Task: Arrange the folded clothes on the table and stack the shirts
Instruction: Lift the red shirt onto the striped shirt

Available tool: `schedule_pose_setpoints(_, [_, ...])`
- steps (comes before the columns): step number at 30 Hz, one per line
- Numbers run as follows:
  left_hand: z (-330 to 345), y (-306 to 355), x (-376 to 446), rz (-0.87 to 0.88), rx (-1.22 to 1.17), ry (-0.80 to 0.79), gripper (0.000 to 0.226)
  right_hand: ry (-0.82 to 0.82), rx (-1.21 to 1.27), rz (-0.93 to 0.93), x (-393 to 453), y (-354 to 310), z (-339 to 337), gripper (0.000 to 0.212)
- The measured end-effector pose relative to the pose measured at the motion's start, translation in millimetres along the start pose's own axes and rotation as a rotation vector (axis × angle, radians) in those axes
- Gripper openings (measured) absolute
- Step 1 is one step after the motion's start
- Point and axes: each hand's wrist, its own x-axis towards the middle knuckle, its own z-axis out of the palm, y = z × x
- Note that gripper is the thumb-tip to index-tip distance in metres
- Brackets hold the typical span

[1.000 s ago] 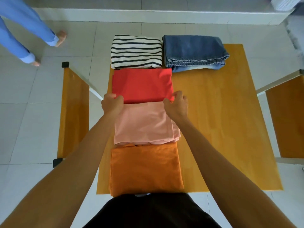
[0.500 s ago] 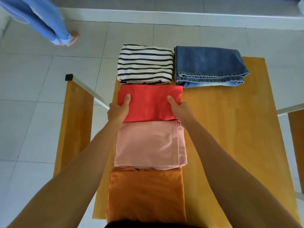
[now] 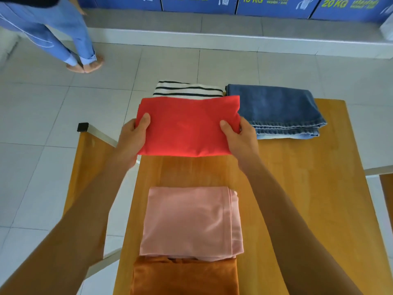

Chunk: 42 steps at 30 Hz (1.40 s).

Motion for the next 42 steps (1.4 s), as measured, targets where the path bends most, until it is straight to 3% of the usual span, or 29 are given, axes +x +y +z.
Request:
schedule_pose_setpoints(7, [28,52,77,0.020,0.078,0.114,0.048,0.035,-0.053,0.018,87,-26,20,0.006])
schedule_pose_setpoints(10, [38,43,104,-0.074,0.160,0.142,0.038,0.028,-0.218,0.071,106,-16,24,0.013])
schedule_pose_setpoints(13, [45,29,111,-0.093,0.249,0.184,0.046,0.025,-0.340,0.080,113,-3,24,0.020])
schedule_pose_setpoints(24, [50,14,119,-0.075,0.205,0.213,0.047,0.100,-0.306,0.065,117,7,25,0.027])
schedule_pose_setpoints(30, [18,5,71,0.055,0.212,0.383,0.012,0.188,-0.299,0.026,84,-7,11,0.025])
schedule_pose_setpoints(35, [-1,-62,-13,-0.046,0.273,0.328,0.018,0.298,-0.269,0.000,13,15,-7,0.019])
schedule_pose_setpoints(38, [2,-93,-73,-0.136,0.394,0.322,0.020,0.237,-0.388,0.079,-36,49,-16,0.020])
schedule_pose_setpoints(42, [5,-109,-130,-0.175,0.448,0.297,0.030,0.061,-0.604,0.181,-96,91,-24,0.040])
